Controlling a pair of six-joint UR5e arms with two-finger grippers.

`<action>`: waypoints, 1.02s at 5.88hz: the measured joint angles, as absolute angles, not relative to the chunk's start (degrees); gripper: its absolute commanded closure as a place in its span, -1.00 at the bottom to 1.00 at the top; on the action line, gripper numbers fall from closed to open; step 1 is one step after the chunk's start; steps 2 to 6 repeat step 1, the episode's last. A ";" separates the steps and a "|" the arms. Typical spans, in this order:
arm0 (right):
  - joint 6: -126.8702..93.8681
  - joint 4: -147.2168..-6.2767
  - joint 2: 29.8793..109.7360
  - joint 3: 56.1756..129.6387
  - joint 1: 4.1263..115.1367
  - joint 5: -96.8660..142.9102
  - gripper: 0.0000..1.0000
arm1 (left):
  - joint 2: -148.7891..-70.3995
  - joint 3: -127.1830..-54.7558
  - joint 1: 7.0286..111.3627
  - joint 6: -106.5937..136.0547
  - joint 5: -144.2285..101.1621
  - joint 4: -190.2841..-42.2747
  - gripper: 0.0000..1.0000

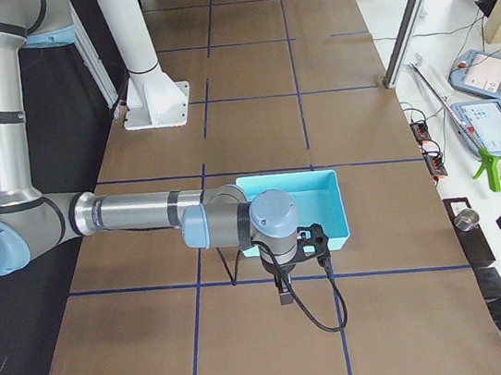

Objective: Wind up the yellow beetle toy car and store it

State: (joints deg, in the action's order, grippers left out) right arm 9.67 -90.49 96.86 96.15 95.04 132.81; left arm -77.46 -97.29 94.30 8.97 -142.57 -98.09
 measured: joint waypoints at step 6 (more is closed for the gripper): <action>9.67 -90.46 96.85 96.15 95.05 132.80 -1.00 | -77.44 -97.27 94.31 8.96 -142.56 -98.09 -1.00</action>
